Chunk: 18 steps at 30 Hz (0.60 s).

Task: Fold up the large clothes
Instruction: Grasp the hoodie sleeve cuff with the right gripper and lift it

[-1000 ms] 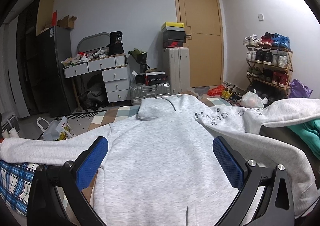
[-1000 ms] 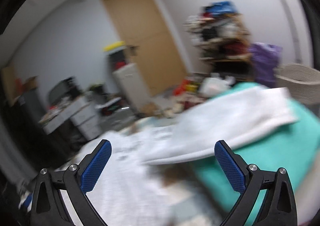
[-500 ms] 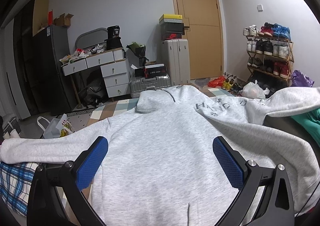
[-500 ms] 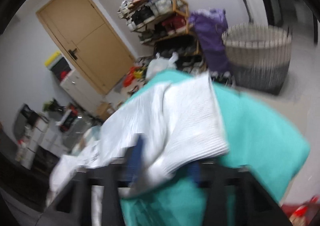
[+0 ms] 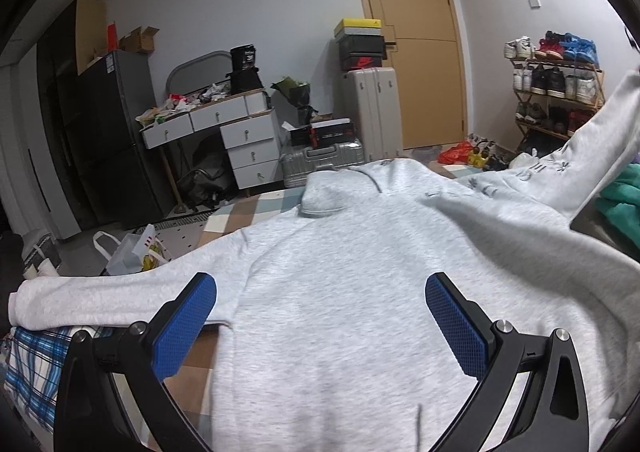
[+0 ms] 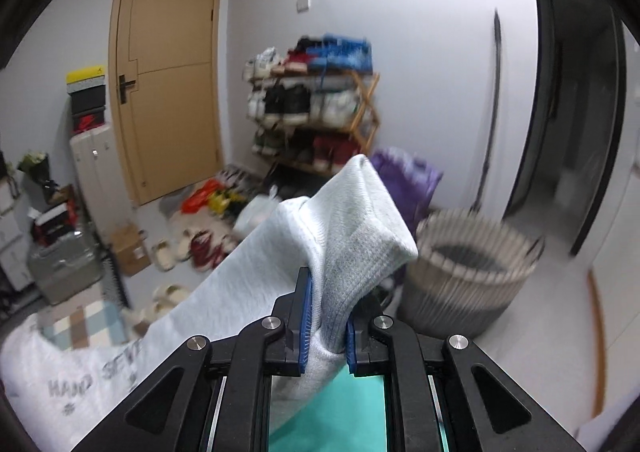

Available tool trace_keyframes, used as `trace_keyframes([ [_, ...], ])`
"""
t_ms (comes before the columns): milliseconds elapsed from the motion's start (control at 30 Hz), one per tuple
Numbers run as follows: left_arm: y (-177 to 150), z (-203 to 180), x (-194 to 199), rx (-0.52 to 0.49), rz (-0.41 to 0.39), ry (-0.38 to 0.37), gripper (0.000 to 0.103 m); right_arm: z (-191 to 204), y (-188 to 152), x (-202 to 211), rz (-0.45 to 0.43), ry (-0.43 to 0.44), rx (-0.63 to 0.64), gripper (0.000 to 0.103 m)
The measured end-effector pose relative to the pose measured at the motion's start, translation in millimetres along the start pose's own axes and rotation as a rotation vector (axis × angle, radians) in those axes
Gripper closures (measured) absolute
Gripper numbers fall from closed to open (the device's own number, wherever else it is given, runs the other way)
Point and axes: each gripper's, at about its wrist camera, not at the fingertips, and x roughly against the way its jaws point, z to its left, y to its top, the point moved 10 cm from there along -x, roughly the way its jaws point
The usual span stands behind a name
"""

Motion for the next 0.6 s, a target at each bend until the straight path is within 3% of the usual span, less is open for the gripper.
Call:
trace_keyframes([
  [100,2,17,-1,0.019,-0.002,0.027,0.001,37,21,12,-0.023,0.083,-0.022,0.090],
  [233,6,50,0,0.089,-0.014,0.059,0.001,136,36,68,-0.079,0.340,0.013,0.090],
  [333,7,81,4,0.149,-0.027,0.101,0.001,211,29,120,-0.120,0.518,0.064,0.090],
  [467,2,122,8,0.234,-0.036,0.172,0.001,335,-32,188,-0.059,0.791,0.146,0.090],
  [600,-7,157,6,0.304,-0.025,0.226,0.001,437,-121,231,0.057,0.960,0.261,0.090],
])
